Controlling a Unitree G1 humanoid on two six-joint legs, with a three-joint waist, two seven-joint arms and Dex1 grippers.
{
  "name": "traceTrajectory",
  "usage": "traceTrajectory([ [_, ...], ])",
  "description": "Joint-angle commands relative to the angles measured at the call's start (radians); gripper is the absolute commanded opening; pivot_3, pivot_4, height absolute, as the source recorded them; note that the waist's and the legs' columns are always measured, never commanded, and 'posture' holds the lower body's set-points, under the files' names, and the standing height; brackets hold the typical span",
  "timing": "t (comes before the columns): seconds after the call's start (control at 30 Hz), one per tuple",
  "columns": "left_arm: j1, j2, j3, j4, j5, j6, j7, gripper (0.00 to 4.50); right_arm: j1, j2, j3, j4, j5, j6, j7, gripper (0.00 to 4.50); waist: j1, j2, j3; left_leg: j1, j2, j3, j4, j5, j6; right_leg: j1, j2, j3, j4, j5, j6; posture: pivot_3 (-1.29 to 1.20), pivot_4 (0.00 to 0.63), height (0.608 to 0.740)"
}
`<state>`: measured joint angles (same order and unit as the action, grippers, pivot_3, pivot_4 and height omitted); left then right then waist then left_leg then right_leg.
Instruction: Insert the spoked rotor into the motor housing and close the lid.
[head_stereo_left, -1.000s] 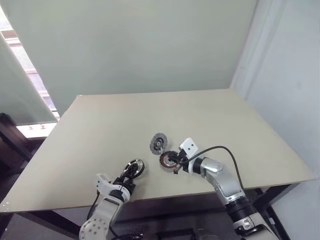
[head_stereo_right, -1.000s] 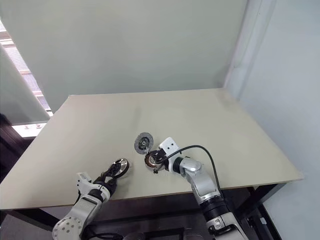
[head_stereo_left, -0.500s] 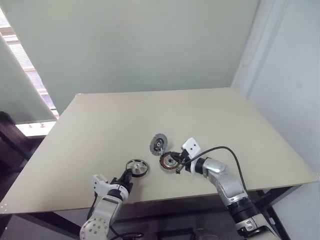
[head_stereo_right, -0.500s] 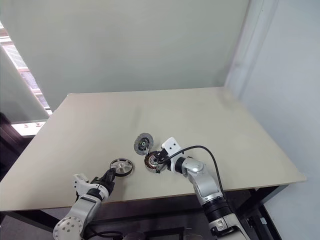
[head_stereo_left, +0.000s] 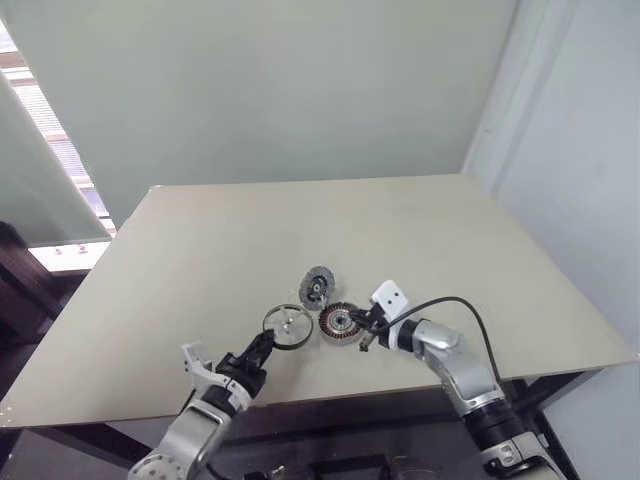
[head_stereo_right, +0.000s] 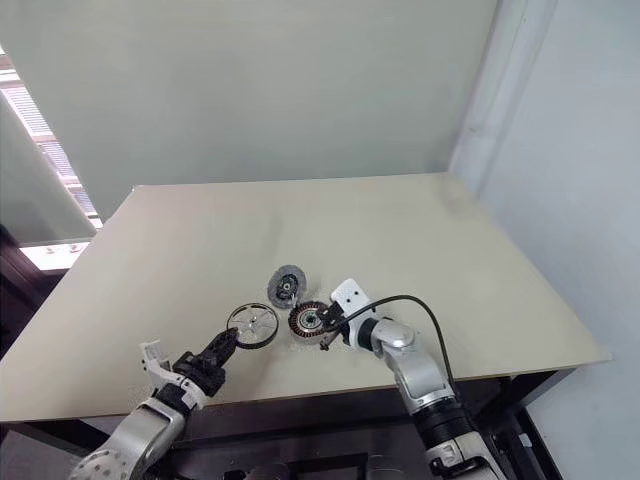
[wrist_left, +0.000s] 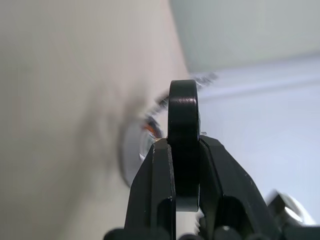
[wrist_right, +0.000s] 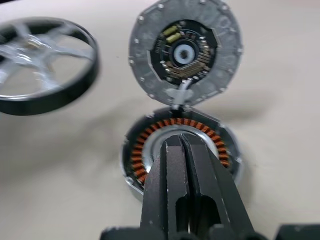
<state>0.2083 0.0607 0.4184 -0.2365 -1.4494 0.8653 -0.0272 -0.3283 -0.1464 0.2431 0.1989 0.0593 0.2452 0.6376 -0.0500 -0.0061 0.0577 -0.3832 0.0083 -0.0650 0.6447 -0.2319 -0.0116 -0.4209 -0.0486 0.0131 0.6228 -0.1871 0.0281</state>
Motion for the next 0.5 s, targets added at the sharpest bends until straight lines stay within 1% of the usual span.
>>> traceTrajectory([
  [0.03, 0.010, 0.036, -0.055, -0.062, -0.095, 0.054, -0.041, 0.28, 0.010, -0.020, -0.030, -0.067, 0.024, 0.002, -0.002, 0.00, 0.000, 0.000, 0.000, 0.000, 0.000, 0.000, 0.000, 0.000, 0.000, 0.000, 0.000, 0.000, 0.000, 0.000, 0.000, 0.00, 0.000, 0.740],
  [0.13, 0.003, 0.044, -0.088, -0.060, -0.108, 0.052, -0.050, 0.28, 0.026, -0.040, -0.038, -0.088, 0.018, 0.013, -0.009, 0.00, 0.000, 0.000, 0.000, -0.001, 0.000, 0.000, 0.000, 0.000, -0.001, -0.001, 0.000, 0.000, 0.000, 0.000, 0.000, 0.00, 0.000, 0.740],
  [0.3, -0.106, 0.013, -0.158, 0.029, -0.049, 0.018, -0.049, 0.28, 0.086, -0.106, -0.042, -0.162, 0.009, 0.076, -0.007, 0.00, 0.001, 0.000, 0.000, -0.001, 0.000, 0.000, 0.002, -0.001, -0.003, -0.001, 0.000, 0.000, 0.000, 0.000, 0.000, 0.00, 0.000, 0.740],
  [0.5, -0.187, -0.006, -0.182, 0.119, 0.012, -0.015, -0.072, 0.28, 0.144, -0.137, -0.051, -0.223, 0.008, 0.117, -0.028, 0.00, 0.000, 0.000, 0.000, -0.001, 0.000, 0.002, 0.001, 0.001, 0.001, 0.000, 0.000, 0.001, 0.000, 0.000, 0.000, 0.00, 0.000, 0.740],
])
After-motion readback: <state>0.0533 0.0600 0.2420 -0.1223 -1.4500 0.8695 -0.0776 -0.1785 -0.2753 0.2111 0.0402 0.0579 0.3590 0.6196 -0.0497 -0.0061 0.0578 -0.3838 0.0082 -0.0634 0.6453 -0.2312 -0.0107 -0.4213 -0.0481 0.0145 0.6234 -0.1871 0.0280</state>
